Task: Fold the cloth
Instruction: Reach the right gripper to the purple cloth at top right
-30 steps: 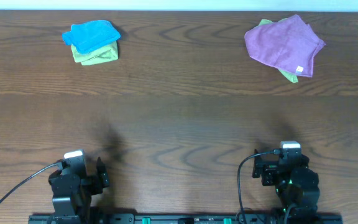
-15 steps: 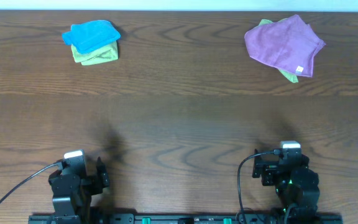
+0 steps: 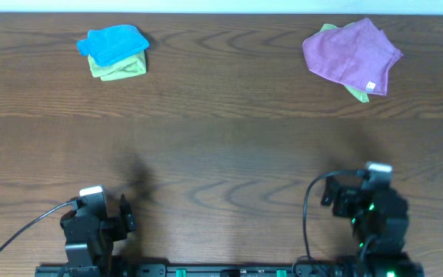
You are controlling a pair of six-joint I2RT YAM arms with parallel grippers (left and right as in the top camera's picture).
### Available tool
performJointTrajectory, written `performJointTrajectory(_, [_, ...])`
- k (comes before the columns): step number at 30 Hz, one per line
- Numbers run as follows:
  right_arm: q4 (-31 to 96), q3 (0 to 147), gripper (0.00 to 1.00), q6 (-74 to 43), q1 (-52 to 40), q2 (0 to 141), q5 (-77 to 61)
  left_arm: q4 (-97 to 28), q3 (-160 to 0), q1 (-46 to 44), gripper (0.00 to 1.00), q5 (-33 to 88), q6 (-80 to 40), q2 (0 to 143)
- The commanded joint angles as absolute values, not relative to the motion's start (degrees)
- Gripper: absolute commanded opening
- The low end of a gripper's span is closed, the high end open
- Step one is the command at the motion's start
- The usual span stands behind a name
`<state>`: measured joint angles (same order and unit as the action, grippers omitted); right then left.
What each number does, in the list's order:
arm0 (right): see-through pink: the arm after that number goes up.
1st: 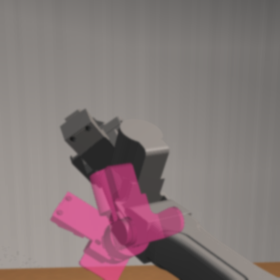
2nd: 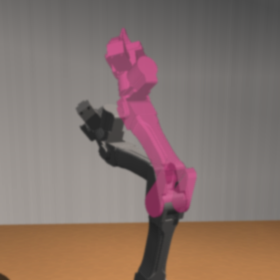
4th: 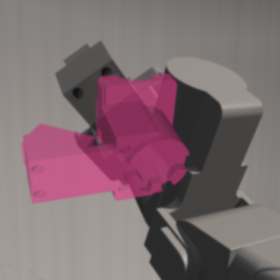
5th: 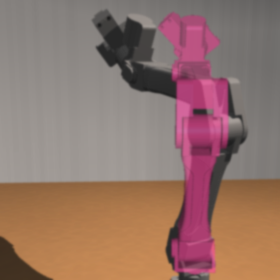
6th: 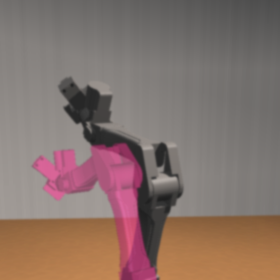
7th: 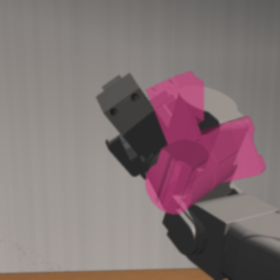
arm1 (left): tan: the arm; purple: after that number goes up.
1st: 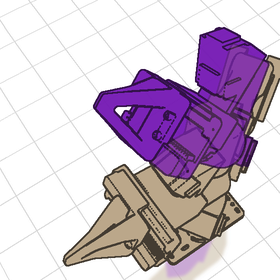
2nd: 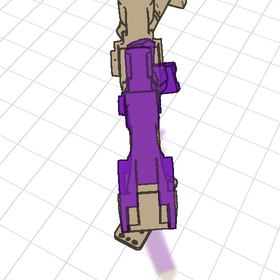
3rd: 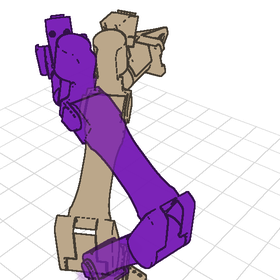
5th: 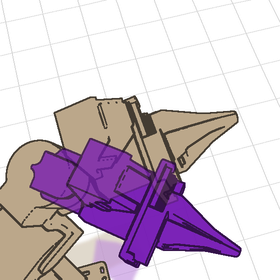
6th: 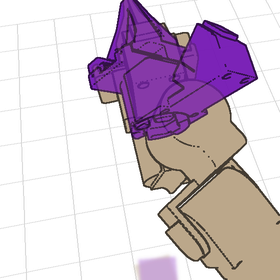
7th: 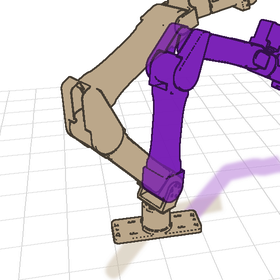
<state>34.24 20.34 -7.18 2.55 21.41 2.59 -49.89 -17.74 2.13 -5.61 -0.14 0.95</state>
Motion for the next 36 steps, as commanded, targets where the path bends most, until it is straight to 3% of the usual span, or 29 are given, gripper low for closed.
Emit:
performJointTrajectory(1, [34.1, 30.6, 0.99, -10.4, 6.2, 32.7, 3.2, -50.0, -17.4, 1.8, 0.96, -6.4, 0.3, 0.5])
performJointTrajectory(17, [38.5, 80.5, 0.99, -7.6, 12.1, 93.4, -0.4, -50.0, -17.4, 1.8, 0.95, -6.4, 0.3, 0.5])
performJointTrajectory(28, [31.3, 93.4, 0.99, -7.6, 12.5, 118.3, -0.7, -50.0, -17.4, 1.8, 0.96, -6.4, 0.3, 0.5])
performJointTrajectory(36, [25.9, 93.3, 0.99, -7.6, 12.5, 124.9, -0.4, -50.0, -17.4, 1.8, 0.96, -6.4, 0.3, 0.5])
